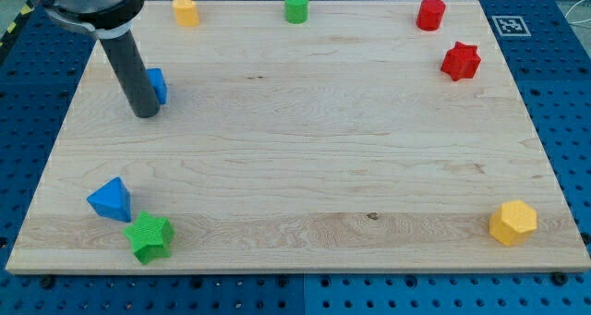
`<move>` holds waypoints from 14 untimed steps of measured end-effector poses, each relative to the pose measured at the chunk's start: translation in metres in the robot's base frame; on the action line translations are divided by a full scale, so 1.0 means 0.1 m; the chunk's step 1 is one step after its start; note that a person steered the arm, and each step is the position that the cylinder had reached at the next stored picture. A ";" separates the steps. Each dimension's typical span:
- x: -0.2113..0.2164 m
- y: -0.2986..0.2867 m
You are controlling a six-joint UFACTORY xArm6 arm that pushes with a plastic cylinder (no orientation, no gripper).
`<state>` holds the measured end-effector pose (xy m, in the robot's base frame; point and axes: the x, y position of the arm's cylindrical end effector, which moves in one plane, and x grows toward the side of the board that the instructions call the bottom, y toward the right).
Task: Slide the blue triangle towards the bottom center
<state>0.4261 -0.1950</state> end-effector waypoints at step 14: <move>1.58 -0.04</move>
<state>0.5839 -0.1992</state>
